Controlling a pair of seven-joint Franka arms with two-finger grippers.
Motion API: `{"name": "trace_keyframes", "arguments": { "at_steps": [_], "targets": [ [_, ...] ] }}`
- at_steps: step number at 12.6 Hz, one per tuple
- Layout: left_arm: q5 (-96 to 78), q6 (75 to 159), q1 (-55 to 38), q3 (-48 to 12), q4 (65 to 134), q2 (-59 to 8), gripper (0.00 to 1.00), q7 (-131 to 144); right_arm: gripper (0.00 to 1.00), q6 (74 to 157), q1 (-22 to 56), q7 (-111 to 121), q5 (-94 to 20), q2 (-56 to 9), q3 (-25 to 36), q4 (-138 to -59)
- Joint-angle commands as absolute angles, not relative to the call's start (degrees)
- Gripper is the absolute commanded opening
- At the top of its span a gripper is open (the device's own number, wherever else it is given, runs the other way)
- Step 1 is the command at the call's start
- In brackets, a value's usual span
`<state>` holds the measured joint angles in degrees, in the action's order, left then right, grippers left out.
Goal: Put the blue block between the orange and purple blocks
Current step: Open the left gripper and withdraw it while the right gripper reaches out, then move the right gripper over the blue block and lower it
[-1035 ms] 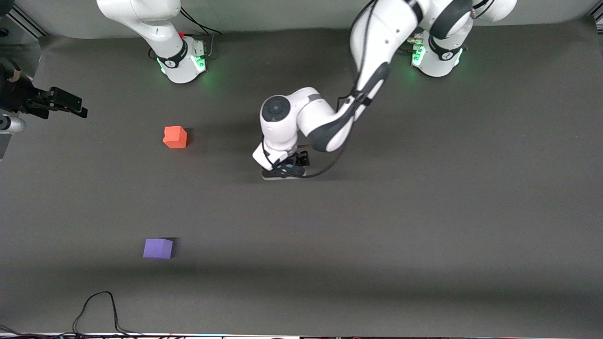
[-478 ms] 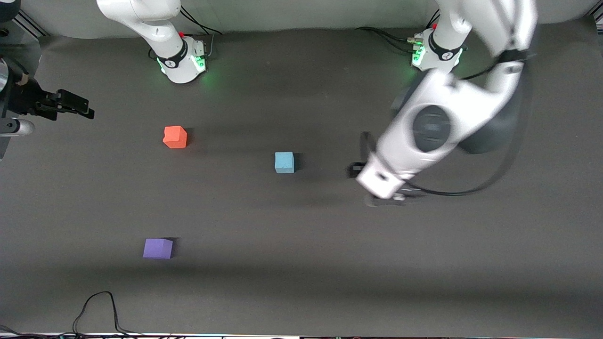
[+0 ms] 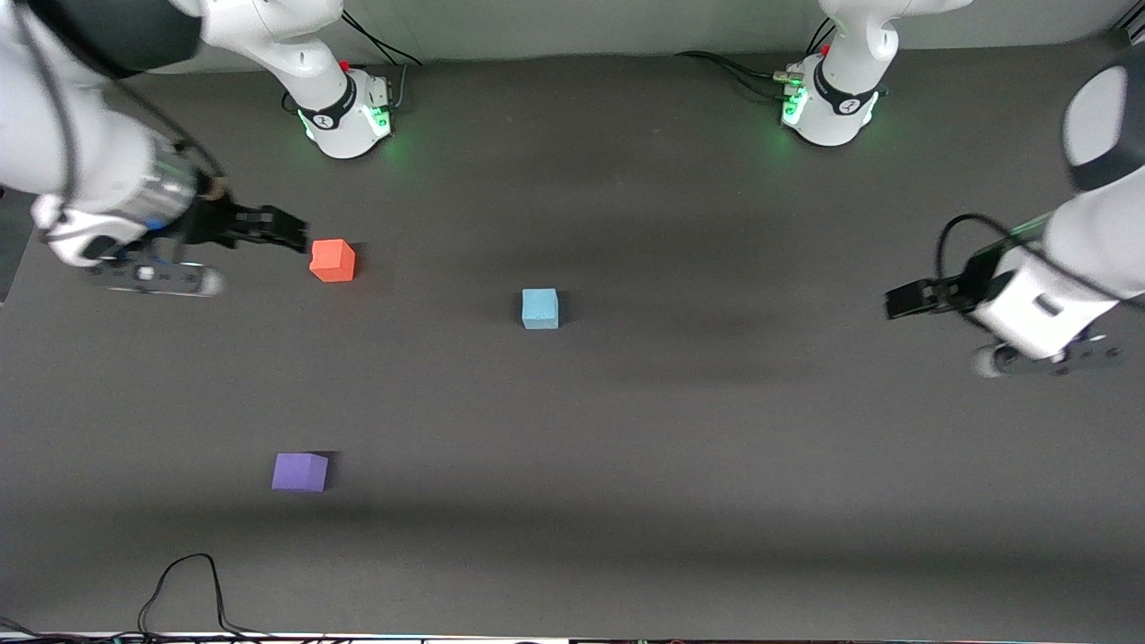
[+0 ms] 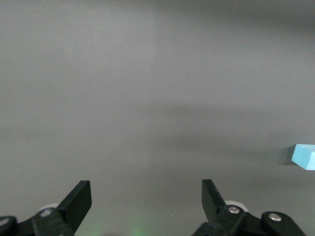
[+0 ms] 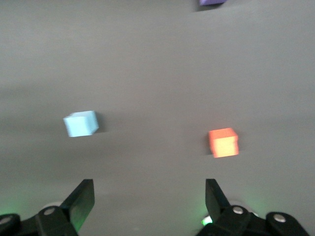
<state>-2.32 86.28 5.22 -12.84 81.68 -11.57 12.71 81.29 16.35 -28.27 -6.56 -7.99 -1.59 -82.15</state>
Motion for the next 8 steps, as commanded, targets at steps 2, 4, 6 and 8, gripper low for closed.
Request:
{"name": "trace_keyframes", "arguments": {
  "at_steps": [2, 4, 6, 8],
  "targets": [
    [-2.72, 88.33, 10.45, -13.54, 89.82, -3.26, 1.00, 5.99, 1.00, 80.24, 22.74, -43.46, -10.63, -13.17, -1.05, -74.36],
    [-2.55, 88.33, 11.95, -13.45, 90.26, -1.85, 1.00, 4.40, 1.00, 82.95, 28.45, -47.97, -10.55, -15.89, -1.05, -74.09],
    [-2.55, 88.59, 13.09, -13.45, 92.18, 0.08, 1.00, 2.38, 1.00, 90.15, 32.16, -51.58, -10.55, -18.53, -0.97, -76.54],
    [-2.55, 88.95, 11.79, -10.66, 92.55, 1.14, 1.00, 0.97, 1.00, 92.62, 35.67, -50.89, -10.02, -22.48, -1.05, -78.21]
  ]
}}
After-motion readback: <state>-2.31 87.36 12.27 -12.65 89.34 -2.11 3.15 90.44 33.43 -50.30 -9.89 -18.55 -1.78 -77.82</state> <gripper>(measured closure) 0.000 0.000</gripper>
